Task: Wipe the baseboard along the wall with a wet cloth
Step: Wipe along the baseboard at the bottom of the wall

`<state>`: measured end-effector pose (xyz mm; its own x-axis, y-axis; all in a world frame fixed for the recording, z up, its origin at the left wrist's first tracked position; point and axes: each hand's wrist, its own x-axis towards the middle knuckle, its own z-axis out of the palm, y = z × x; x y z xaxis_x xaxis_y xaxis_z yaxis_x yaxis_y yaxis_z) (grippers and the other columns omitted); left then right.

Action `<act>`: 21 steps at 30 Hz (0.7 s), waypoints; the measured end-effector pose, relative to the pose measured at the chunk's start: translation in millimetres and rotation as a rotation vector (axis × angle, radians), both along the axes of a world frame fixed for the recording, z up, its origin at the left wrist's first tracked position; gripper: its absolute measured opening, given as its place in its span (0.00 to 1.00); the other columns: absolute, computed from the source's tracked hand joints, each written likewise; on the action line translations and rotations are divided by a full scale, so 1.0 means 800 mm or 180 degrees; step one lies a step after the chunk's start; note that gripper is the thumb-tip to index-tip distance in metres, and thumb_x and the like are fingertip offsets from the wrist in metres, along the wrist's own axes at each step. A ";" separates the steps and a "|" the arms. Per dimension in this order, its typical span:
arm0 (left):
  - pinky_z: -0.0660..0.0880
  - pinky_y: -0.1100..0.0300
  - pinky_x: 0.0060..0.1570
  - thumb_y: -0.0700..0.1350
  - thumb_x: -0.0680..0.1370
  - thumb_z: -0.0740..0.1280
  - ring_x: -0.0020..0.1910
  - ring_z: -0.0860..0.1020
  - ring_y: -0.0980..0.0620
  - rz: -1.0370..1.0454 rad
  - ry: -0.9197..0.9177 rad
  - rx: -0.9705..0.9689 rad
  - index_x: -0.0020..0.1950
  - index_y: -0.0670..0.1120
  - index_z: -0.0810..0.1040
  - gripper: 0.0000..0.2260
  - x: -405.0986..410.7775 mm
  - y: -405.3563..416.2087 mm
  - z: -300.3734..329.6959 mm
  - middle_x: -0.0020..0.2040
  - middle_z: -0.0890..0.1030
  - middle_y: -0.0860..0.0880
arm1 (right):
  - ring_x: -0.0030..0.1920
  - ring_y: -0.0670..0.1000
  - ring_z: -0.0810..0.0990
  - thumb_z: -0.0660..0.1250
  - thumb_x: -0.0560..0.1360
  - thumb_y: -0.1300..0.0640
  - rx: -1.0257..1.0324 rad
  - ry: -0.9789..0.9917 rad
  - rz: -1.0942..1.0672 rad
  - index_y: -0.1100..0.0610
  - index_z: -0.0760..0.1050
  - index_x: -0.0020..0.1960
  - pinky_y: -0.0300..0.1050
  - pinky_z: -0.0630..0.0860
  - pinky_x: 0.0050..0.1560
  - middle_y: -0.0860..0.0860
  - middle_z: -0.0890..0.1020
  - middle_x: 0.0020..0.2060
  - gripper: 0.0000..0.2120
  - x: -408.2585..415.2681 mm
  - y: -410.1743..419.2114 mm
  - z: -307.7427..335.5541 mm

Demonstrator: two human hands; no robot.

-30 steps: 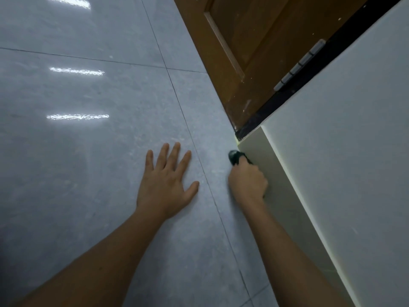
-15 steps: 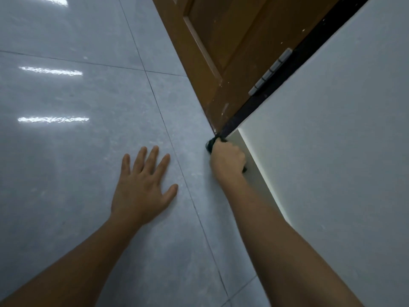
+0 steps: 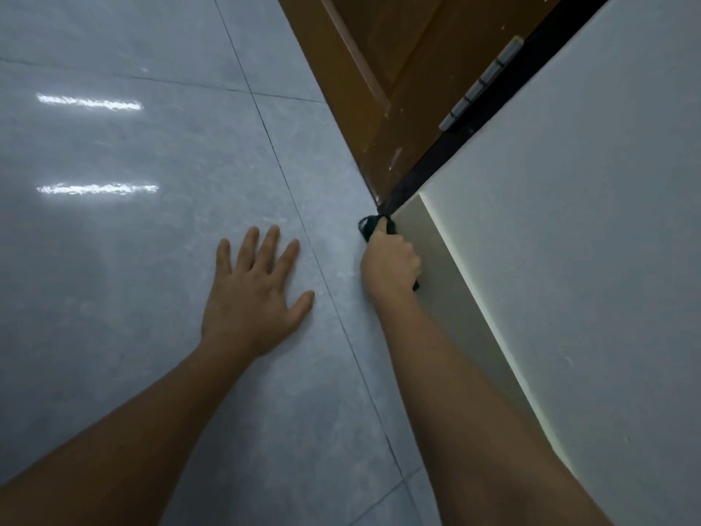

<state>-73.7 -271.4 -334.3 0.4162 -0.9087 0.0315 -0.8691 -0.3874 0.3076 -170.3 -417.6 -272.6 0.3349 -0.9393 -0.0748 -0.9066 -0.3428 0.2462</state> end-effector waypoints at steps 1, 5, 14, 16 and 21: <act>0.39 0.42 0.72 0.67 0.72 0.42 0.78 0.47 0.43 -0.0009 -0.0001 0.0001 0.78 0.52 0.50 0.37 0.000 -0.001 0.000 0.80 0.50 0.46 | 0.54 0.59 0.80 0.55 0.80 0.63 -0.0020 -0.0014 0.0007 0.59 0.56 0.76 0.52 0.77 0.43 0.60 0.79 0.57 0.24 -0.002 0.001 -0.001; 0.42 0.40 0.73 0.67 0.72 0.42 0.78 0.49 0.42 -0.0005 -0.0027 -0.0002 0.78 0.51 0.53 0.38 0.001 0.001 -0.001 0.79 0.53 0.45 | 0.55 0.59 0.80 0.55 0.81 0.61 0.0149 0.0110 -0.0066 0.60 0.59 0.74 0.52 0.77 0.46 0.59 0.78 0.59 0.22 -0.029 0.021 0.009; 0.40 0.41 0.73 0.65 0.76 0.46 0.78 0.45 0.42 -0.0068 -0.0018 0.0361 0.78 0.52 0.49 0.33 -0.001 0.002 0.011 0.80 0.48 0.45 | 0.52 0.57 0.81 0.53 0.79 0.65 0.0689 0.0884 -0.0129 0.56 0.54 0.77 0.50 0.76 0.44 0.58 0.81 0.55 0.26 -0.191 0.123 0.043; 0.40 0.42 0.73 0.61 0.79 0.47 0.78 0.45 0.41 -0.0127 -0.0041 0.0577 0.78 0.50 0.48 0.30 -0.009 0.000 0.022 0.80 0.47 0.43 | 0.48 0.57 0.82 0.55 0.79 0.65 0.0483 0.0933 -0.0028 0.57 0.57 0.75 0.48 0.74 0.39 0.56 0.82 0.51 0.25 -0.199 0.123 0.051; 0.51 0.40 0.73 0.47 0.80 0.51 0.76 0.59 0.40 -0.0536 0.0425 0.0199 0.76 0.40 0.59 0.25 -0.090 0.021 0.034 0.77 0.59 0.39 | 0.49 0.57 0.81 0.53 0.80 0.65 0.0396 0.0783 -0.0165 0.54 0.52 0.78 0.49 0.75 0.44 0.57 0.81 0.53 0.27 -0.238 0.152 0.055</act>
<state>-145.6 -254.5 -307.5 0.2552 -0.9642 -0.0722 -0.8763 -0.2622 0.4042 -360.5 -296.2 -228.3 0.2441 -0.9332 -0.2638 -0.8419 -0.3389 0.4200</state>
